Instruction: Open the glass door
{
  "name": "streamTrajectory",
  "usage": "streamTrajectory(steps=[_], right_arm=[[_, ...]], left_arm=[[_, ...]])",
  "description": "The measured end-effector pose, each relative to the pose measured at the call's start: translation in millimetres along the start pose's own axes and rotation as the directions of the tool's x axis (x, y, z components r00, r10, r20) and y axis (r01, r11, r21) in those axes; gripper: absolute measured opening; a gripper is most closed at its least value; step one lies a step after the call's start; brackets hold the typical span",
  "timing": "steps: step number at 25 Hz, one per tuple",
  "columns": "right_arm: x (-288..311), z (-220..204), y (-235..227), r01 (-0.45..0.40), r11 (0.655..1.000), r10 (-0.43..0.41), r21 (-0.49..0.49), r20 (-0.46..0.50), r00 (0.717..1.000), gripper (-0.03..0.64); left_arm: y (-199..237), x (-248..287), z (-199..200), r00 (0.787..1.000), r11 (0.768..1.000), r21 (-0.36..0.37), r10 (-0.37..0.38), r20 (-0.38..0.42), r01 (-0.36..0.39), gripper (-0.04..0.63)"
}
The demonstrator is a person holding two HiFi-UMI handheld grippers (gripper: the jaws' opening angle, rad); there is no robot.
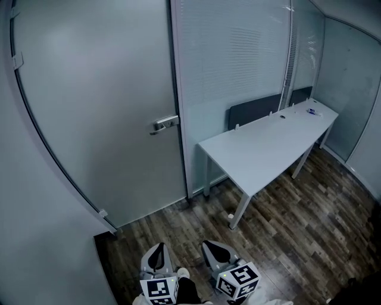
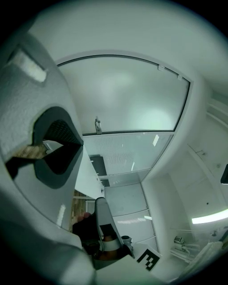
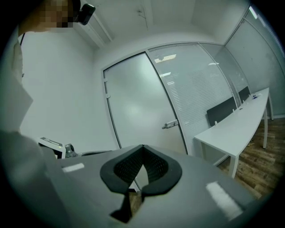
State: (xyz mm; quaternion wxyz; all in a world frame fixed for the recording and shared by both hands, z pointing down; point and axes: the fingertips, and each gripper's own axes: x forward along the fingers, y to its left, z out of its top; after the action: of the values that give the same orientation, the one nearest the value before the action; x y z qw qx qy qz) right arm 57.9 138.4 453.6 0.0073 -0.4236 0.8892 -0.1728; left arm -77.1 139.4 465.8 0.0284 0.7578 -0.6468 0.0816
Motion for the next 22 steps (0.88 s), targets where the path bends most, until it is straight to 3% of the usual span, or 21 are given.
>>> streamTrajectory(steps=[7, 16, 22], right_arm=[[78.3, 7.5, -19.5, 0.027, 0.999, -0.028, -0.027, -0.028, 0.999, 0.003], [180.9, 26.8, -27.6, 0.042, 0.999, -0.042, 0.008, -0.016, 0.999, 0.003], [225.2, 34.2, -24.0, 0.06, 0.995, -0.063, -0.08, -0.028, 0.998, 0.003]], left_arm=[[43.7, 69.4, 0.2, 1.0, 1.0, 0.001, -0.014, -0.006, 0.014, 0.005], [123.8, 141.8, 4.4, 1.0, 0.999, 0.028, 0.017, -0.018, -0.017, 0.005], [157.7, 167.6, 14.1, 1.0, 0.999, 0.046, 0.012, 0.01, -0.012, 0.003]])
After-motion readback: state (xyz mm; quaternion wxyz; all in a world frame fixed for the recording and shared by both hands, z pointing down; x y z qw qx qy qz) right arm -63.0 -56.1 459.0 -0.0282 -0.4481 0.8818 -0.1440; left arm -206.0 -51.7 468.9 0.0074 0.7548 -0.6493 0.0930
